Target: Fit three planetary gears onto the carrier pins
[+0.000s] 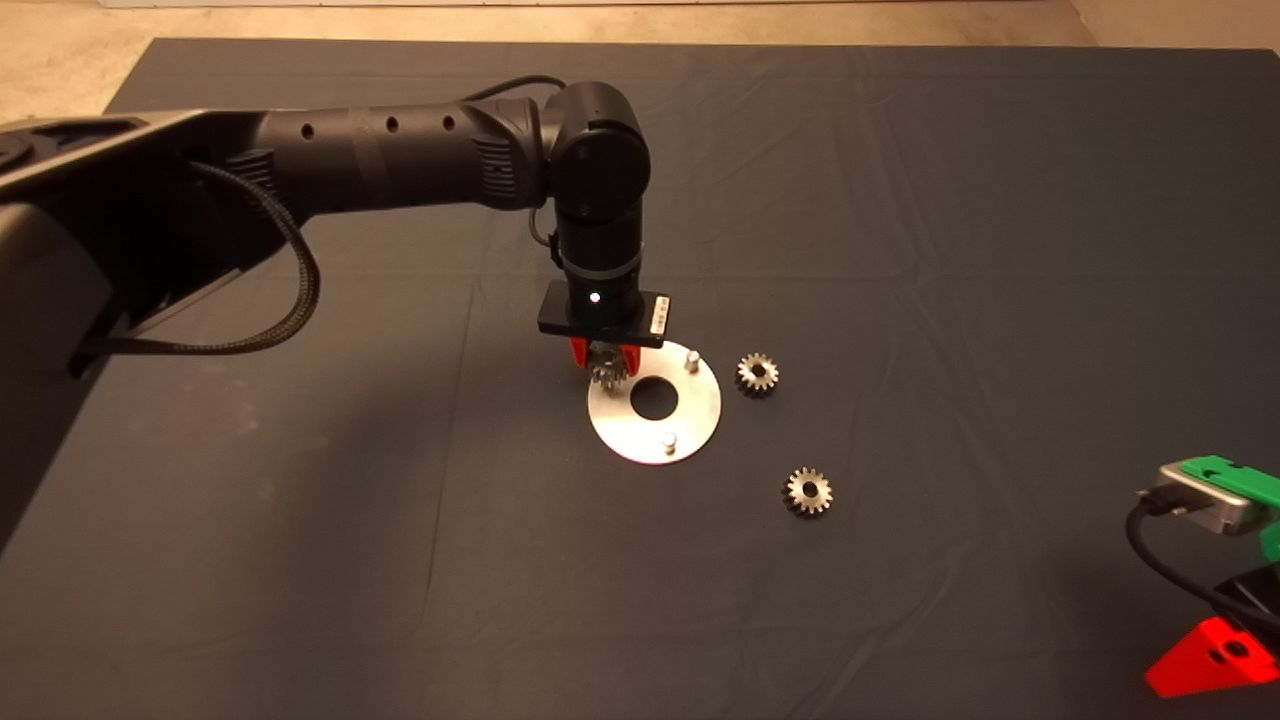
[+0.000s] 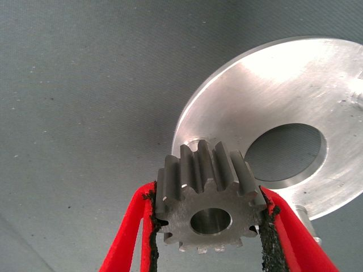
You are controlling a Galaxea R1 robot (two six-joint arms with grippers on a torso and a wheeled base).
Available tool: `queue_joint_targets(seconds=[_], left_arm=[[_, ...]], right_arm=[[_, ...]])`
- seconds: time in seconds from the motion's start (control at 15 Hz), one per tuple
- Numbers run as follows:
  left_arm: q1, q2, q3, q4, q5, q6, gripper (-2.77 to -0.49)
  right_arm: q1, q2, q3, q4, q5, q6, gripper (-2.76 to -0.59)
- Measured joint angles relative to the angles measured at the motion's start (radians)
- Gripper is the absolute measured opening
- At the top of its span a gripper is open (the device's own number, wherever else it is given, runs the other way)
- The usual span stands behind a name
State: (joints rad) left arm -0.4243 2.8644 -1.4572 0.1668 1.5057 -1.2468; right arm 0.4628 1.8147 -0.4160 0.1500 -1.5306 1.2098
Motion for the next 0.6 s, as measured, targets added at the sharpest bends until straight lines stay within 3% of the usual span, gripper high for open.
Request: queue_joint_targets(seconds=[0.6], left_arm=[[0.005, -0.011, 0.009, 0.000, 0.002, 0.000, -2.38]], right_arm=[[0.000, 0.000, 0.000, 0.000, 0.000, 0.000, -0.61]])
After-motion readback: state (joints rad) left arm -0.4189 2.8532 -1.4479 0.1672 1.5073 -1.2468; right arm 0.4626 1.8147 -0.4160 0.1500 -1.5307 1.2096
